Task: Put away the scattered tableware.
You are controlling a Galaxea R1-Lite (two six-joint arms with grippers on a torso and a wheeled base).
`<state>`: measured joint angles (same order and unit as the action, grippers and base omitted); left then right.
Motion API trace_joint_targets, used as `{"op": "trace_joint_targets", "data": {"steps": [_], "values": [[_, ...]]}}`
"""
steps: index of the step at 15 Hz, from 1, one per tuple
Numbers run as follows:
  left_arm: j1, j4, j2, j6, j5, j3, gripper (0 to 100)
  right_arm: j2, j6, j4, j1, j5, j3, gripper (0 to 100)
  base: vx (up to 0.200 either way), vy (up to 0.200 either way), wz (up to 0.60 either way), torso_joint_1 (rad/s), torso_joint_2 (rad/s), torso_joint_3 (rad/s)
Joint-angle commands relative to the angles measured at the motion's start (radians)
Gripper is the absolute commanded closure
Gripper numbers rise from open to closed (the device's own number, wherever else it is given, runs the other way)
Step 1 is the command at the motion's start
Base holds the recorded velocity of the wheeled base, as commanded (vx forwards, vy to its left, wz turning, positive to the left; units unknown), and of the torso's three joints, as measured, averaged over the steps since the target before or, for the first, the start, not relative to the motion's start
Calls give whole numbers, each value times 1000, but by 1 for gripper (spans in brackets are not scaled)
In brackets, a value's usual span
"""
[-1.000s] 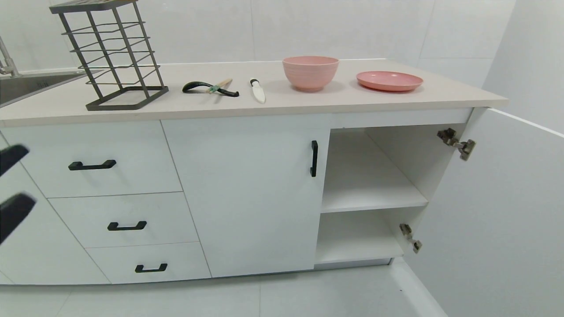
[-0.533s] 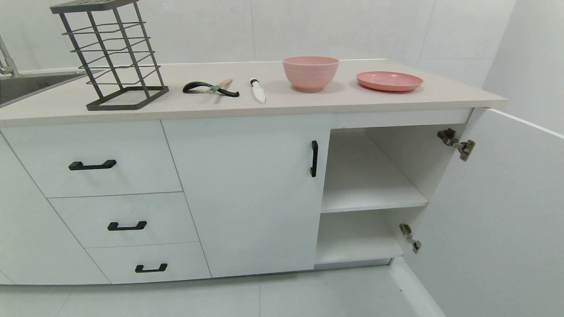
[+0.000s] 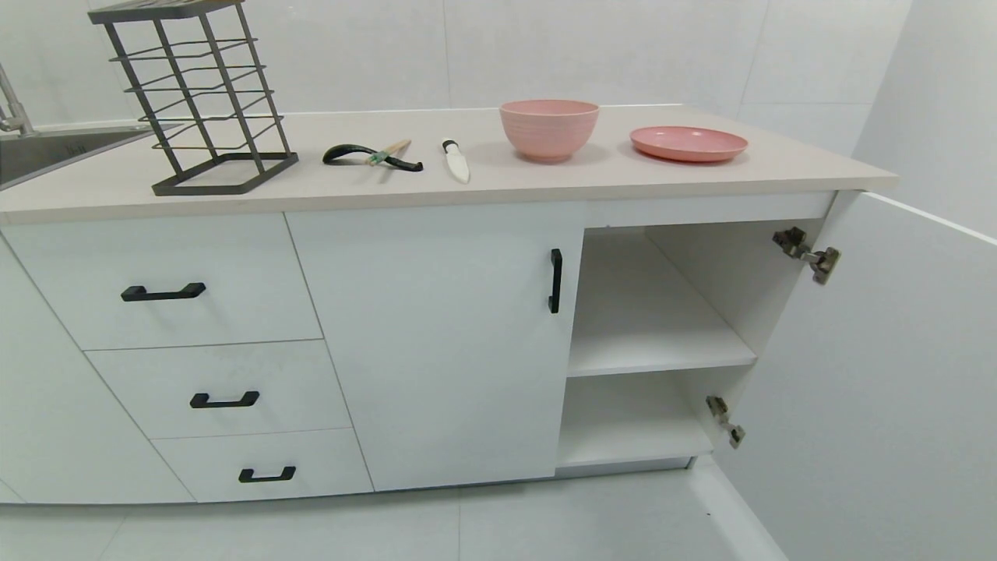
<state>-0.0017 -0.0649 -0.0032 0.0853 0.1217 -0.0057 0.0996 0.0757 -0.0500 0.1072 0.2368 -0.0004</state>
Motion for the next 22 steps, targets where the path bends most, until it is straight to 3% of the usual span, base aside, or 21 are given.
{"op": "trace_joint_targets", "data": {"steps": [1, 2, 3, 4, 7, 9, 13, 16, 19, 22], "values": [[0, 2, 3, 14, -68, 4, 0, 5, 9, -1, 0, -36, 0, 0, 0, 0, 0, 0, 0, 0], [-1, 37, 5, -12, -45, 6, 0, 5, 10, -1, 0, -47, 0, 0, 0, 0, 0, 0, 0, 0], [-1, 50, 3, -13, -39, 6, 0, 3, 10, -1, 0, -47, 0, 0, 0, 0, 0, 0, 0, 0], [-1, 68, 3, -47, -25, 6, 0, 3, -1, 1, -1, -47, 0, 0, 0, 0, 0, 0, 0, 0], [-1, 63, 3, -53, -24, 6, 0, 3, -17, 2, 0, -82, 0, 0, 0, 0, 0, 0, 0, 0], [-1, 65, 3, -61, -25, 6, 0, 3, -70, 55, -1, -191, -1, 0, 0, 0, 0, 0, 0, 0], [-1, 65, 3, -61, -27, 6, 0, 2, -79, 55, -1, -192, -1, 0, 0, 0, 0, 0, 0, 0], [-1, 63, 3, -62, -73, 6, 0, 5, -79, 56, -8, -192, -1, 0, 0, -67, 0, 1, 1, -1], [-1, 63, 3, -62, -73, 6, 0, -1, -79, 56, -110, -192, -1, 0, 0, -200, 0, 5, 2, 4], [-1, 63, 3, -62, -76, 6, 0, -40, -80, 56, -83, -194, -1, 0, 0, 0, 0, 0, 0, 0]]}}
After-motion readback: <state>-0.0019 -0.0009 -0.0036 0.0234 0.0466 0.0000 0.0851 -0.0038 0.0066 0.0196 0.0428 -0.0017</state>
